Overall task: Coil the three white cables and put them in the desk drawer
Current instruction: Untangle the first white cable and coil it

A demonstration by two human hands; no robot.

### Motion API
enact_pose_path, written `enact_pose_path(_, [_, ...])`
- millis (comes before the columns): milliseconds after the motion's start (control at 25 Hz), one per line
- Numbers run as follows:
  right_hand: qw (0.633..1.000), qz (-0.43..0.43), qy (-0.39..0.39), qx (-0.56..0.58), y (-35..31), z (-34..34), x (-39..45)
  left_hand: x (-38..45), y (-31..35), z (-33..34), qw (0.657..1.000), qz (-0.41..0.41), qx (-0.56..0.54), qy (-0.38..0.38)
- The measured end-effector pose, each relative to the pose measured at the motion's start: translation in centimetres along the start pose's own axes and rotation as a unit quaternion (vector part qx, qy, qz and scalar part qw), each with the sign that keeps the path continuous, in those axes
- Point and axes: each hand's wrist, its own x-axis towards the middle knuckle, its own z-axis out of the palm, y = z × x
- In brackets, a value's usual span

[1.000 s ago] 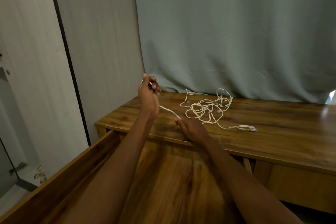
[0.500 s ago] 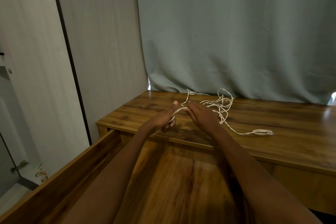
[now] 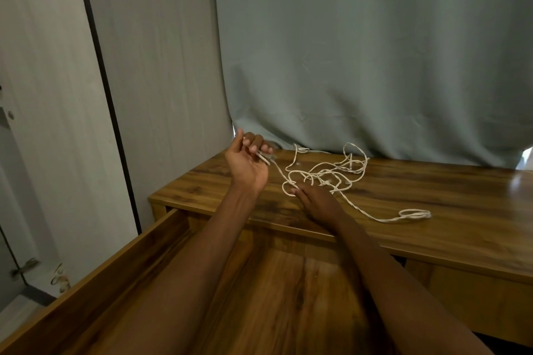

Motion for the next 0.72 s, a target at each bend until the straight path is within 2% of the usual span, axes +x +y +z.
enact_pose_path(120, [0.995, -0.052, -0.020, -0.088, 0.7, 0.1, -0.2, 1.6, -0.5, -0.4, 0.992, 0.080, 0.024, 0.093])
enact_pose_path(200, [0.991, -0.070, -0.023, -0.108, 1.3, -0.1, -0.5, 2.7, -1.0, -1.6, 0.969, 0.138, 0.155, 0.137])
enact_pose_path(240, [0.991, -0.080, -0.011, -0.102, 1.5, -0.2, -0.8, 3.1, -1.1, -2.4, 0.932, 0.178, 0.280, 0.146])
enact_pose_path(280, [0.993, -0.084, 0.005, -0.088, 1.6, -0.5, -1.2, 3.4, -1.2, -3.4, 0.866, 0.218, 0.429, 0.134])
enact_pose_path(320, [0.994, -0.084, 0.021, -0.066, 1.4, -1.0, -1.5, 3.5, -1.3, -4.4, 0.777, 0.237, 0.574, 0.104])
enact_pose_path(400, [0.996, -0.074, 0.052, -0.024, 0.9, -1.9, -1.6, 3.7, -1.5, -6.7, 0.592, 0.180, 0.785, 0.032])
enact_pose_path(440, [0.995, -0.067, 0.071, -0.005, 0.7, -2.1, -1.3, 3.7, -1.6, -7.6, 0.512, 0.133, 0.848, 0.004])
enact_pose_path(480, [0.995, -0.058, 0.086, 0.003, 0.6, -2.3, -1.0, 3.6, -1.8, -8.4, 0.465, 0.083, 0.881, -0.023])
enact_pose_path(520, [0.994, -0.046, 0.102, -0.001, 0.6, -2.6, -0.7, 3.2, -2.1, -8.7, 0.454, 0.032, 0.889, -0.051])
enact_pose_path(560, [0.993, -0.034, 0.114, -0.021, 0.5, -2.8, -0.4, 2.6, -2.2, -8.6, 0.474, -0.032, 0.876, -0.077])
enact_pose_path(720, [0.985, -0.011, 0.114, -0.130, 0.5, -3.1, -0.5, 0.6, -2.6, -6.7, 0.641, -0.318, 0.686, -0.132])
